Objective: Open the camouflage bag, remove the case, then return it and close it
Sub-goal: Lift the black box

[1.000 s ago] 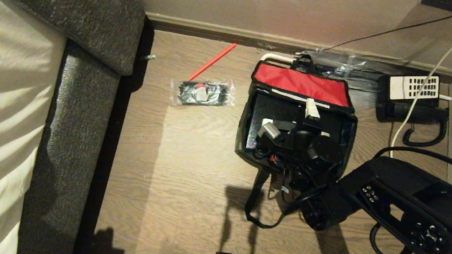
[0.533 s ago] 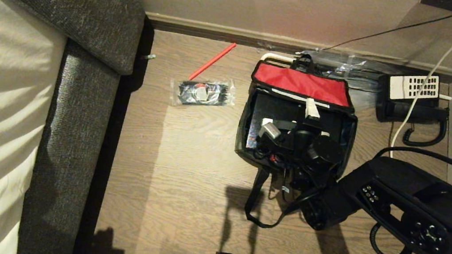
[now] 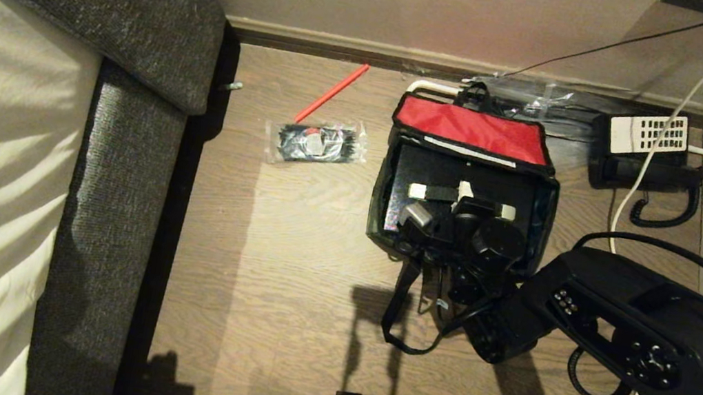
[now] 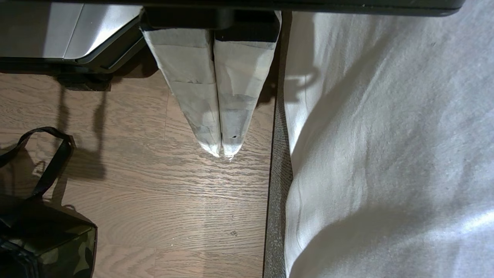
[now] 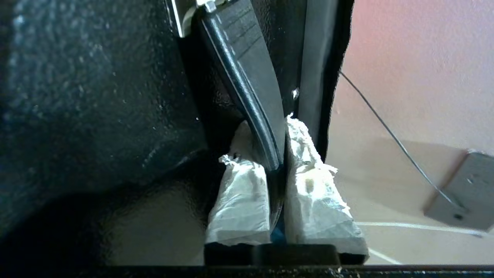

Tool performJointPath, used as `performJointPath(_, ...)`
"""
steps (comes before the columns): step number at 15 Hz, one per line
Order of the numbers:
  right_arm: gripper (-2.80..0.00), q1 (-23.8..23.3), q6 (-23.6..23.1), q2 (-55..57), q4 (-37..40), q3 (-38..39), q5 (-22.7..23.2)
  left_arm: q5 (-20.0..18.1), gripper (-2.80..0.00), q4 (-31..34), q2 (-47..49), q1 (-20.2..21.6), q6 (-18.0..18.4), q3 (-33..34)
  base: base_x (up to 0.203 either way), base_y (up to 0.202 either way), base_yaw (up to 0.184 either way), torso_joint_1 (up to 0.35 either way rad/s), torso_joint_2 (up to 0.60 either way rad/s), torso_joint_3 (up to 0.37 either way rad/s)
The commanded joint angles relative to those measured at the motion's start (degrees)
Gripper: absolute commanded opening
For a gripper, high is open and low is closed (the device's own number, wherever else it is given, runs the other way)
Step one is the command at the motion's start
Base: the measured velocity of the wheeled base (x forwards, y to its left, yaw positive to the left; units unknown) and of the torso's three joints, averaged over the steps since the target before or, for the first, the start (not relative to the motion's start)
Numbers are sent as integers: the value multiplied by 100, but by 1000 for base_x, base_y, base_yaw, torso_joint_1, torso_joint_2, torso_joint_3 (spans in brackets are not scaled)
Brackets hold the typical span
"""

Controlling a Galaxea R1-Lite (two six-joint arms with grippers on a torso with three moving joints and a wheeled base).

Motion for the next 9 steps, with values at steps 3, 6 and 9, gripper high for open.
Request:
performJointPath(3, -280, 6, 6, -101, -110, 68, -24, 0, -280, 2, 0, -2, 0, 9, 0, 0, 0, 0, 0, 0)
performJointPath(6, -280, 31, 43, -469, -110, 385, -38, 0, -280, -3, 0, -2, 0, 9, 0, 0, 0, 0, 0, 0)
performJointPath(9, -280, 80, 16, -921, -110, 750, -39, 0, -280, 1, 0, -2, 0, 9, 0, 0, 0, 0, 0, 0)
